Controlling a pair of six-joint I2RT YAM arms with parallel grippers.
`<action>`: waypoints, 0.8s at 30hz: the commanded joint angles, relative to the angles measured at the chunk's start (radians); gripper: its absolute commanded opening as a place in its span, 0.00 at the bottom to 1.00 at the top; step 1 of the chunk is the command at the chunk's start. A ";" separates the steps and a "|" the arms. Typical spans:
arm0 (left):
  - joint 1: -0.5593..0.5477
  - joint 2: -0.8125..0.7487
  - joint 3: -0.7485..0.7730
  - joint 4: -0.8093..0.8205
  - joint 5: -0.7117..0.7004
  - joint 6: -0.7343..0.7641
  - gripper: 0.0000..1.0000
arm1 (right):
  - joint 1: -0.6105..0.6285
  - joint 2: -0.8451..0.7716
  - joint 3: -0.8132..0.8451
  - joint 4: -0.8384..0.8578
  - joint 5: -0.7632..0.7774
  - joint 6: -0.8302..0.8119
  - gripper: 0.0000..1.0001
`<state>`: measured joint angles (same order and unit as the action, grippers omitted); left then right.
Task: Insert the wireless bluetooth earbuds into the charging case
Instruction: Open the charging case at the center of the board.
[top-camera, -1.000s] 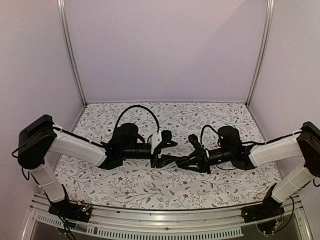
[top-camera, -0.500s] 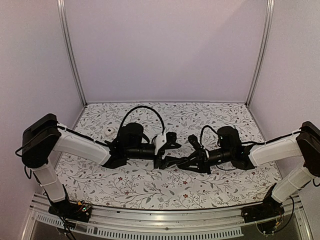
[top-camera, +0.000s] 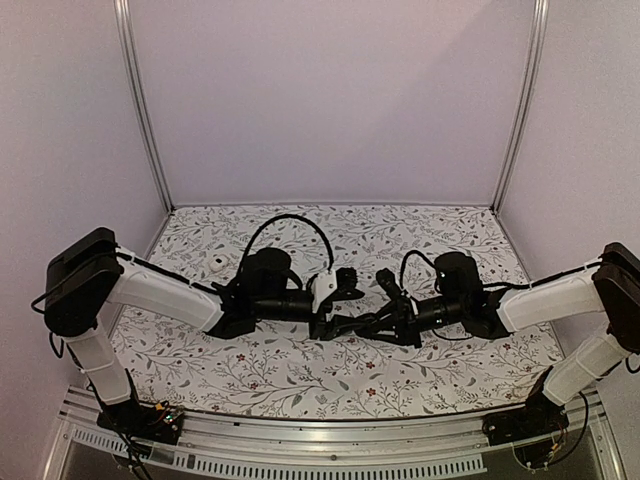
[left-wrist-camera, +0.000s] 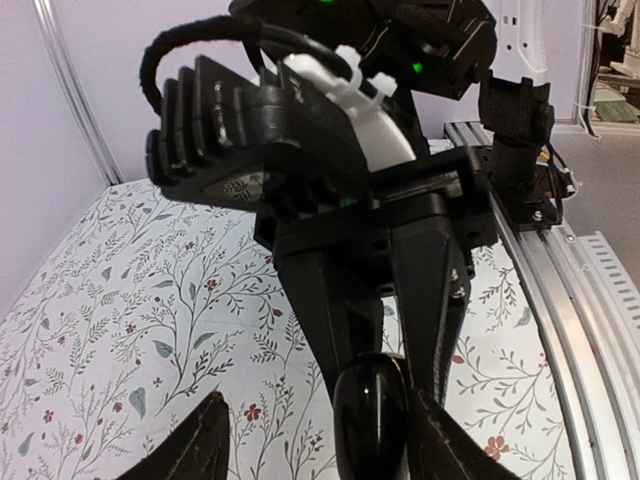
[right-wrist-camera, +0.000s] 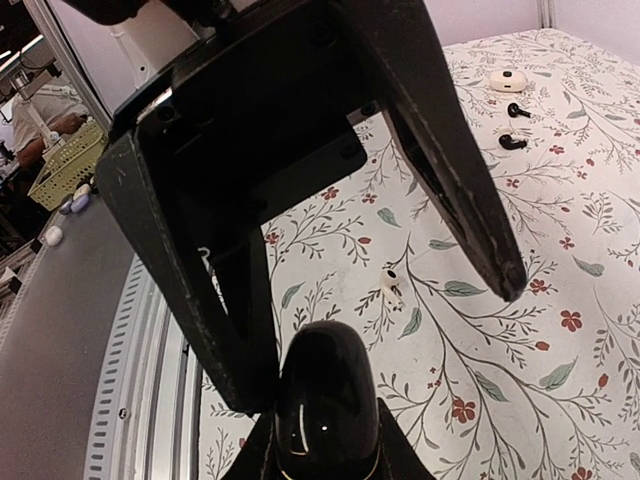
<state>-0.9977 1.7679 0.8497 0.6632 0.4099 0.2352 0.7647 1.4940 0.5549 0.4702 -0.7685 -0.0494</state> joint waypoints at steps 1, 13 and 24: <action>0.005 -0.010 -0.004 -0.005 -0.094 0.012 0.59 | 0.007 0.000 0.033 0.011 -0.034 -0.009 0.00; 0.037 -0.056 -0.039 0.044 -0.194 0.006 0.57 | 0.027 0.007 0.043 -0.010 -0.025 -0.033 0.00; 0.076 -0.101 -0.067 0.044 -0.193 -0.070 0.59 | 0.028 0.004 0.042 -0.011 -0.005 -0.032 0.00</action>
<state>-0.9596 1.7237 0.7948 0.6971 0.2279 0.2260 0.7864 1.4944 0.5713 0.4519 -0.7753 -0.0692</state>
